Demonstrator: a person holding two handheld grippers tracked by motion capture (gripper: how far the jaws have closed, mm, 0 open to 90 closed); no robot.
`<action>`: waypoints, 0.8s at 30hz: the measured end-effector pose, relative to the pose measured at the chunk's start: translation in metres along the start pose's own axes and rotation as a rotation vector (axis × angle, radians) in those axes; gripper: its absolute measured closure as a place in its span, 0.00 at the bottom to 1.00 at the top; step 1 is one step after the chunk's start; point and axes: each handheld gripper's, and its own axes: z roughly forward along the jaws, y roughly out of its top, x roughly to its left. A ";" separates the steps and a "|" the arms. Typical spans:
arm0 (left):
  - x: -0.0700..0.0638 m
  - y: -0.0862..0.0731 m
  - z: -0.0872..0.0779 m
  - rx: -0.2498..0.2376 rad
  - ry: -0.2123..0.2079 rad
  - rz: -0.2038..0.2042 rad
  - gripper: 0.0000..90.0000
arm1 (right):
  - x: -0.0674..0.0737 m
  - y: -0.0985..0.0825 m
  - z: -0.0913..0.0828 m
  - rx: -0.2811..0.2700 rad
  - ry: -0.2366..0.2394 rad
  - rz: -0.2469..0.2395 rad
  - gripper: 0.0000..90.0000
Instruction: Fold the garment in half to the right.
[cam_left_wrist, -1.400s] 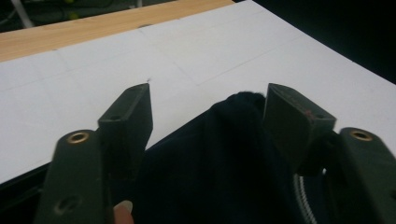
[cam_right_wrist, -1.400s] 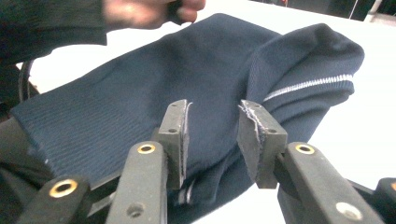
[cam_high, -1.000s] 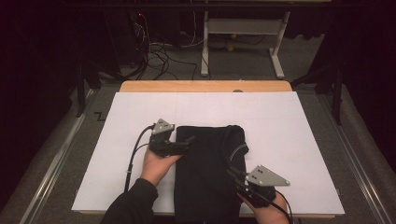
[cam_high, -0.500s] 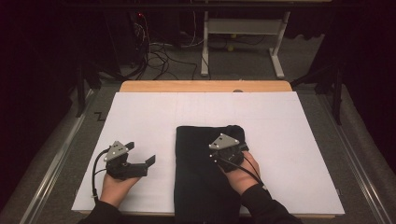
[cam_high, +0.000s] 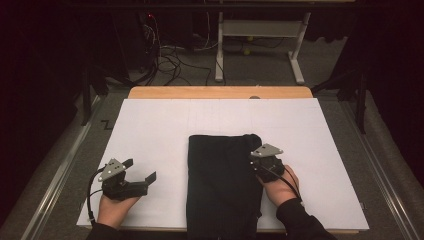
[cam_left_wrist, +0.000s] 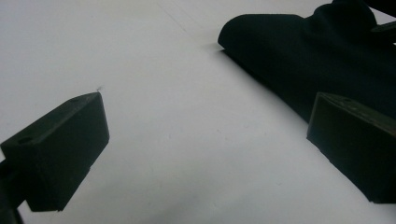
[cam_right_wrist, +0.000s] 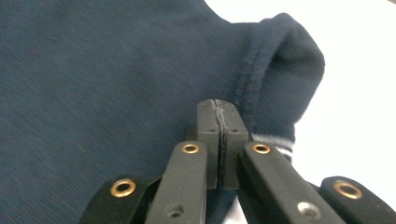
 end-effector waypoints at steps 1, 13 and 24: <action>-0.001 0.000 0.002 0.003 -0.006 0.003 0.00 | -0.004 -0.004 -0.001 -0.011 0.007 0.013 1.00; -0.018 0.002 0.015 0.014 -0.047 0.052 0.00 | -0.027 -0.036 -0.026 -0.188 0.068 0.105 0.95; -0.013 0.010 0.012 -0.026 -0.075 0.057 0.00 | -0.059 -0.070 -0.059 -0.338 0.075 0.190 0.55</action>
